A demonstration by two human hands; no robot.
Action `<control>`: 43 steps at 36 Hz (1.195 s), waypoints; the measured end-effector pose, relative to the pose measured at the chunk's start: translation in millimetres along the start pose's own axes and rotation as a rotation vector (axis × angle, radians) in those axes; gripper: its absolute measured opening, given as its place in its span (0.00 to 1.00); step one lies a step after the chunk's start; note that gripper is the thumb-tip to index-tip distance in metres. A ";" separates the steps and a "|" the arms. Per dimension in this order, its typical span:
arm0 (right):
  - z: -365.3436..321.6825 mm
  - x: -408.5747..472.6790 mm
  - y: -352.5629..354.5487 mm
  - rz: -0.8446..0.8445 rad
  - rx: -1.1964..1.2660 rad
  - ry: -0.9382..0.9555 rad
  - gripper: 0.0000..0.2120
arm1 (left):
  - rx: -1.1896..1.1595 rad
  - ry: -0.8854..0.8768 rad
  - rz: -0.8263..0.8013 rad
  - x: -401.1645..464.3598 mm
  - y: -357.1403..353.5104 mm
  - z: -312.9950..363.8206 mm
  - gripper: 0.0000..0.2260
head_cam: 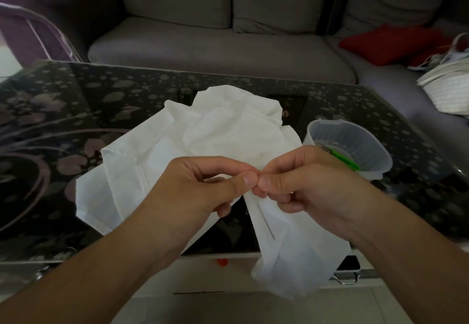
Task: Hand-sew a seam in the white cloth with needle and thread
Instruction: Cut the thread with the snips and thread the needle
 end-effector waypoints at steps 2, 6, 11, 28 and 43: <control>0.2 -0.5 -0.7 -0.003 -0.004 0.004 0.05 | -0.020 0.014 0.019 0.0 -1.0 -1.8 0.09; 2.2 0.0 0.0 0.007 -0.019 0.012 0.06 | -0.030 0.018 0.064 0.5 -2.6 -3.5 0.10; -0.9 -0.3 1.4 0.015 -0.129 0.039 0.03 | -0.020 0.033 0.141 1.2 -1.7 -3.8 0.05; -12.3 -1.5 0.9 0.219 -0.311 0.277 0.06 | 0.145 0.038 0.134 -3.7 -6.2 10.3 0.05; -16.1 -5.7 12.1 0.110 -0.196 0.339 0.19 | 0.189 0.090 0.140 -4.7 -6.1 13.5 0.05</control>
Point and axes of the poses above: each hand's wrist, its own x-axis towards the middle knuckle, its own y-axis out of the back of the hand, z = x × y, the point moved 2 cm from there along x, towards the middle knuckle, and after that the axes turned 5 degrees about y, right-handed, at the moved point
